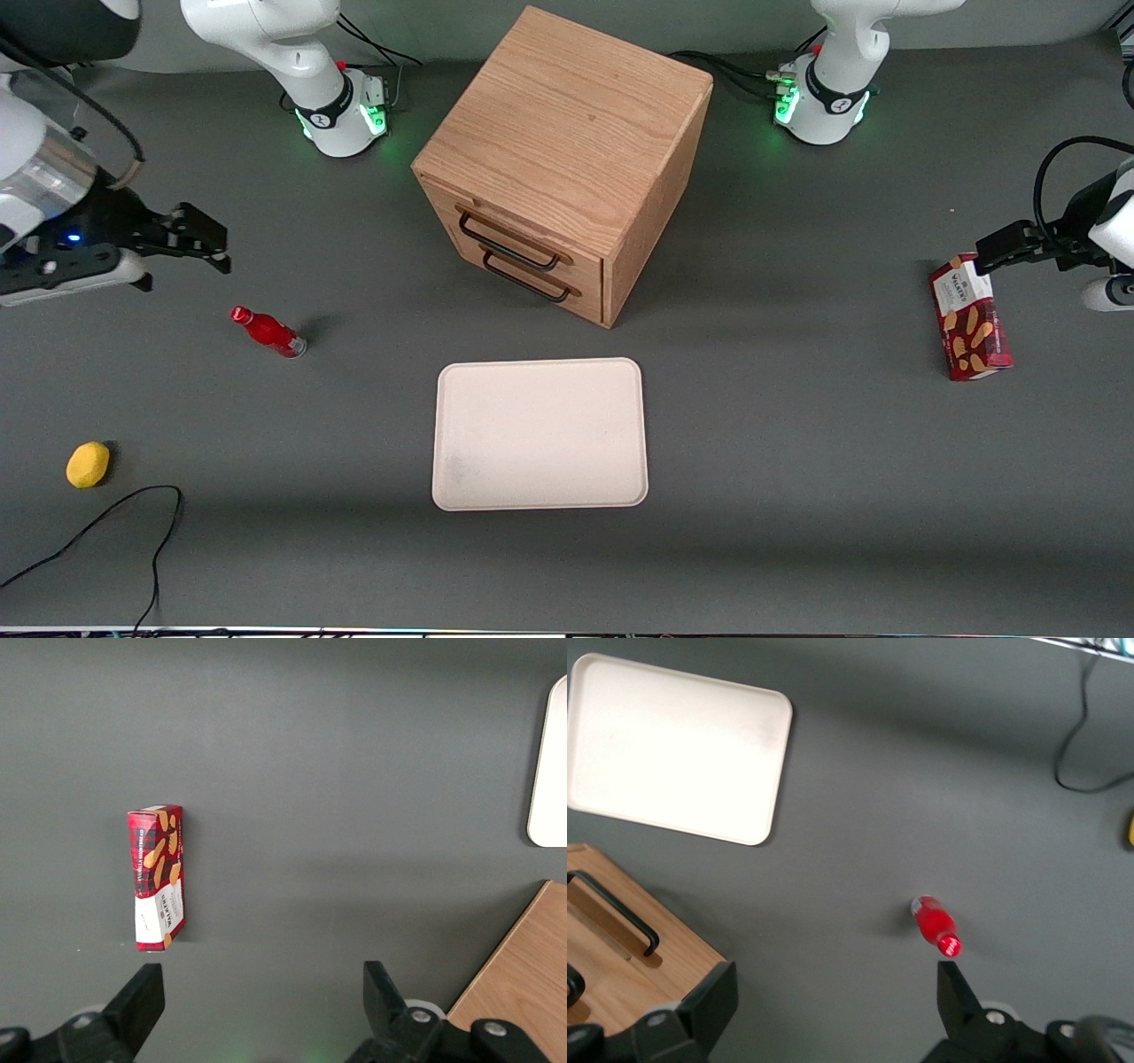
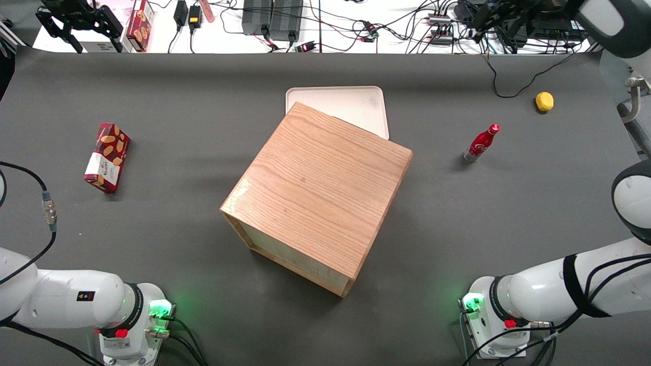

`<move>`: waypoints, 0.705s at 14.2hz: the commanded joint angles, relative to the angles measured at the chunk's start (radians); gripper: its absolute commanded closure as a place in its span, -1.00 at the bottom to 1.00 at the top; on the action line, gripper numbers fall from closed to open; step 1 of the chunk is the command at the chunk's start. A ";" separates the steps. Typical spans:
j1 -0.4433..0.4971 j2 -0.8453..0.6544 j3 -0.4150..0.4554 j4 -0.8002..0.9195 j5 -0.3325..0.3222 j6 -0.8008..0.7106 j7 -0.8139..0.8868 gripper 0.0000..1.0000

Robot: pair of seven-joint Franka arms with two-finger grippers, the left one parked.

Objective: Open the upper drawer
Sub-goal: 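Move the right gripper toward the upper drawer's black handle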

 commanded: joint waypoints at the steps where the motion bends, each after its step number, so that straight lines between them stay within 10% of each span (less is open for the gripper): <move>1: 0.095 0.034 -0.009 0.025 -0.002 0.028 -0.049 -1.00; 10: 0.393 0.116 -0.015 0.044 0.007 0.078 -0.049 -1.00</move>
